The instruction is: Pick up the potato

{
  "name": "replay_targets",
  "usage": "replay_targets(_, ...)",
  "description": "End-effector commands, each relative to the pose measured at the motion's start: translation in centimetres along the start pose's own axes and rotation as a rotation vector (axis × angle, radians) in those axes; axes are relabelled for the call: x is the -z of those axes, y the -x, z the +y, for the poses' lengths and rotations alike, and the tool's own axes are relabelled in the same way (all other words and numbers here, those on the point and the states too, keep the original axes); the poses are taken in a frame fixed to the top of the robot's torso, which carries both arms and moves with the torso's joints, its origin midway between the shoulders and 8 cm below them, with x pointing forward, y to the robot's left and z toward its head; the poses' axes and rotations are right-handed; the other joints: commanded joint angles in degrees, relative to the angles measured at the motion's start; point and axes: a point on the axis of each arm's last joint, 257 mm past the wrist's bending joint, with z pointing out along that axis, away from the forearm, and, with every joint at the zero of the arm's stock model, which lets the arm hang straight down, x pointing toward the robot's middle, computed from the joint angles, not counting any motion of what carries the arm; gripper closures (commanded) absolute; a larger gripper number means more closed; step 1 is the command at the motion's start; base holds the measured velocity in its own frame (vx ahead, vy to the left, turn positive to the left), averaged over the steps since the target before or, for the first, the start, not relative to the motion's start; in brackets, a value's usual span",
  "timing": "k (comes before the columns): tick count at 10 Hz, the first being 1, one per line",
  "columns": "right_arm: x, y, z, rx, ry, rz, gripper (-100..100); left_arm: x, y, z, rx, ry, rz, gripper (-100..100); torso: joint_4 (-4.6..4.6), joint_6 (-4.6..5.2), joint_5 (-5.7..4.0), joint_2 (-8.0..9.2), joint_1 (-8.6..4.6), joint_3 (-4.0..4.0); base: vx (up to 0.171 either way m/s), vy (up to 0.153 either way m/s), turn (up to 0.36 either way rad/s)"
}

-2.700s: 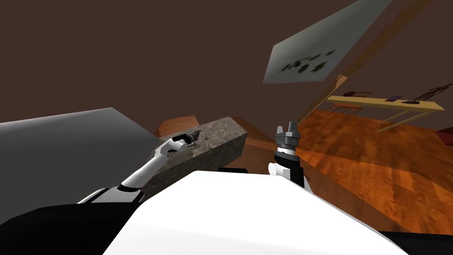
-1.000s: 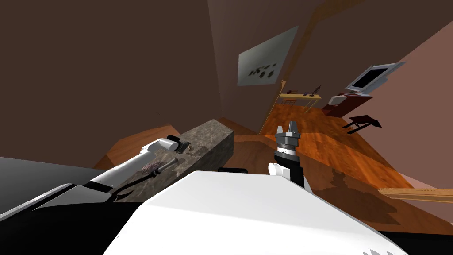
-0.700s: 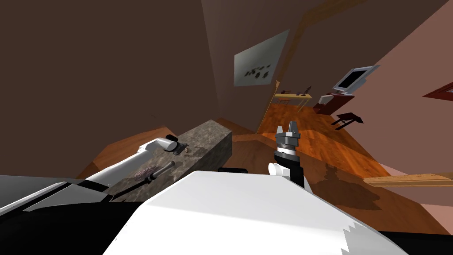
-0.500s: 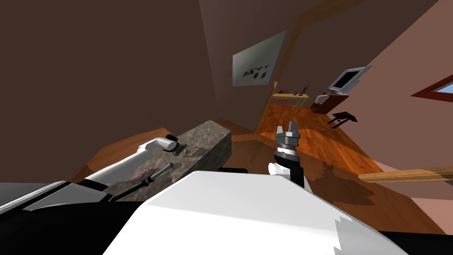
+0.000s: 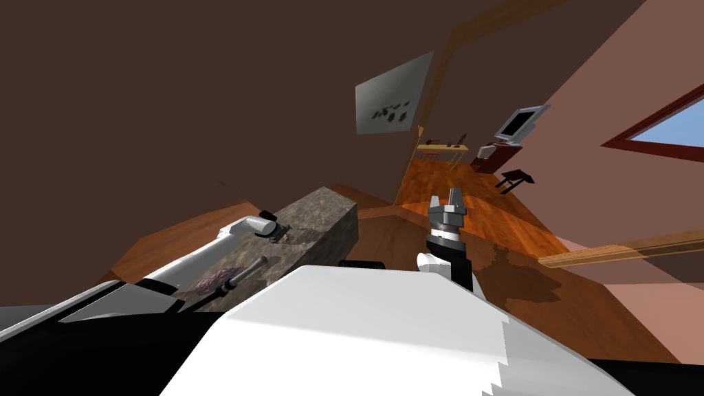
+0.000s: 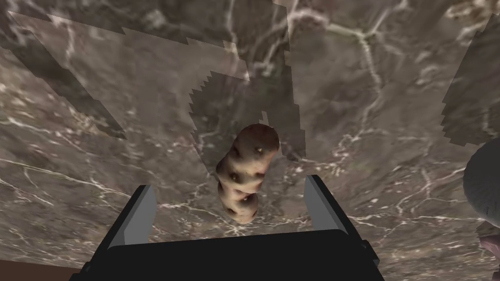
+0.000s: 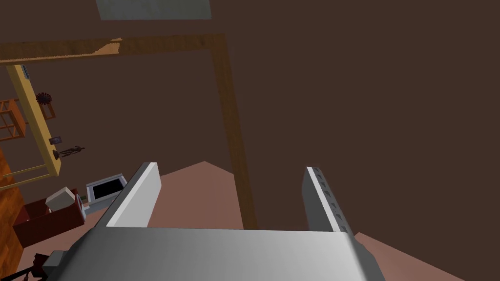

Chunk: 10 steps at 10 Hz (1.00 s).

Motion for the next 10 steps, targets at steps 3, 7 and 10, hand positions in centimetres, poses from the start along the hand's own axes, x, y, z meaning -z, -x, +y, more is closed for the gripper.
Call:
replay_targets(3,0.0,0.0,0.0,0.000,0.000,0.000,0,0.0,0.0,0.0,-0.001,0.000,0.000,100,-0.03,0.02,0.00,-0.09,-0.08,-0.06,0.000,0.000,0.000)
replay_targets(7,0.0,0.0,0.0,0.000,0.000,0.000,0,0.8,0.0,-0.3,-0.016,-0.006,0.002,100,-0.04,-0.02,0.01,-0.12,-0.08,-0.08,0.007,-0.005,0.051)
replay_targets(10,0.0,0.0,0.0,0.000,0.000,0.000,0,1.2,0.0,-0.4,-0.025,-0.007,0.002,0,-0.06,-0.02,-0.03,-0.19,-0.22,-0.12,0.025,-0.028,0.090)
